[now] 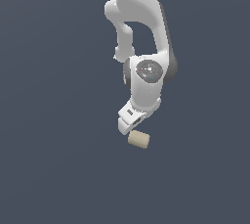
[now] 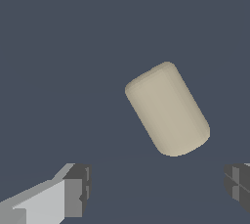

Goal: Pick up the object and move it to a goal position.

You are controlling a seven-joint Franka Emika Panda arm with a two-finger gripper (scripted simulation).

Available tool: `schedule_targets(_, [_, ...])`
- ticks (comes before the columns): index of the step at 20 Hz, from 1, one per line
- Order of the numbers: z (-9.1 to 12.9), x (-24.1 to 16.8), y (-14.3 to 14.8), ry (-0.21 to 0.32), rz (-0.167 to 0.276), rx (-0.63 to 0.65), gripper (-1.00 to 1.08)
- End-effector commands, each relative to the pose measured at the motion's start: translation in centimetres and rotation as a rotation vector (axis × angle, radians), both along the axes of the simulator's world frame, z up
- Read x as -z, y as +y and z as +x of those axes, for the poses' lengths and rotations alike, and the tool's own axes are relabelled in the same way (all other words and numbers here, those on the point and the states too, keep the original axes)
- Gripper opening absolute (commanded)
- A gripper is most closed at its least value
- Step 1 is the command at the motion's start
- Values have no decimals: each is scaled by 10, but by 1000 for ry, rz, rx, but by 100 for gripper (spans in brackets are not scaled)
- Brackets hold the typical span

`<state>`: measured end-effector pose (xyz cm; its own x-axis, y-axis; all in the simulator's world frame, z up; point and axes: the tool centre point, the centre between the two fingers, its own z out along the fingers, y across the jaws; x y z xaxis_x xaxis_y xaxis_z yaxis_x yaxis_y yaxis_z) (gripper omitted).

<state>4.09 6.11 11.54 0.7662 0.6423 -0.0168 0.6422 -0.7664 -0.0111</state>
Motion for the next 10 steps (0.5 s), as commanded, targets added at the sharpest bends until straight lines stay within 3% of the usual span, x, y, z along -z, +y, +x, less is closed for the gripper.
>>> schedule_targets(1, [6, 3, 1, -2, 1, -73, 100])
schedule_targets(10, [27, 15, 3, -10, 4, -322, 100])
